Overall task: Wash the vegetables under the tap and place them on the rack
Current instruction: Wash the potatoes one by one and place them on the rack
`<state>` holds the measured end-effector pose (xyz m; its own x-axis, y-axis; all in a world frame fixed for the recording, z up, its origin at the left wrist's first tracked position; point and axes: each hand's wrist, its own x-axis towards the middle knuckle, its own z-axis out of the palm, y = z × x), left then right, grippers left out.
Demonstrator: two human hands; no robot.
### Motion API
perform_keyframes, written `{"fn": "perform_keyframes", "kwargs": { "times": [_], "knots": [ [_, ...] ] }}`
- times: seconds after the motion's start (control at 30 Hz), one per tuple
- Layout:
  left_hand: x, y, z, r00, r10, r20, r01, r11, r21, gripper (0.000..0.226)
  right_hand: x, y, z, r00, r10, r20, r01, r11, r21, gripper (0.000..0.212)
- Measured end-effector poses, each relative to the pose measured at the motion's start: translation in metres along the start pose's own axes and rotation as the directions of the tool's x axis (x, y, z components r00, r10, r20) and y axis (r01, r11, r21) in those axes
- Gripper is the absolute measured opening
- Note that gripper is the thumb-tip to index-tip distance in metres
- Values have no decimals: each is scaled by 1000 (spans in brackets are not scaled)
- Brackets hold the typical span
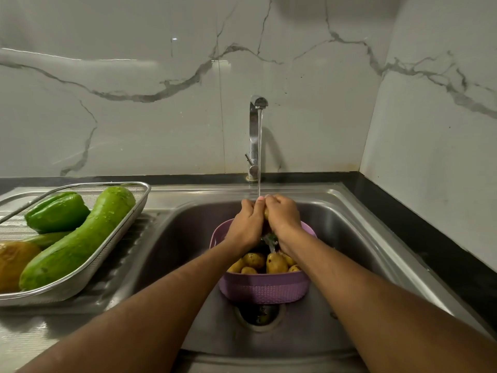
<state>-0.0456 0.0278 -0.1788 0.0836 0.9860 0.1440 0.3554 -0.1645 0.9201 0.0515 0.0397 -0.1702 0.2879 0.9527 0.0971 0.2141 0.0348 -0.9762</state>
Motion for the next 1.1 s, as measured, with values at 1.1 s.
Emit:
{"fn": "perform_keyframes", "kwargs": {
  "times": [1.1],
  "knots": [
    [-1, 3, 6, 972, -230, -48, 198, 910, -364, 36, 6, 0, 0, 965, 45, 257, -42, 999, -17, 48]
  ]
}}
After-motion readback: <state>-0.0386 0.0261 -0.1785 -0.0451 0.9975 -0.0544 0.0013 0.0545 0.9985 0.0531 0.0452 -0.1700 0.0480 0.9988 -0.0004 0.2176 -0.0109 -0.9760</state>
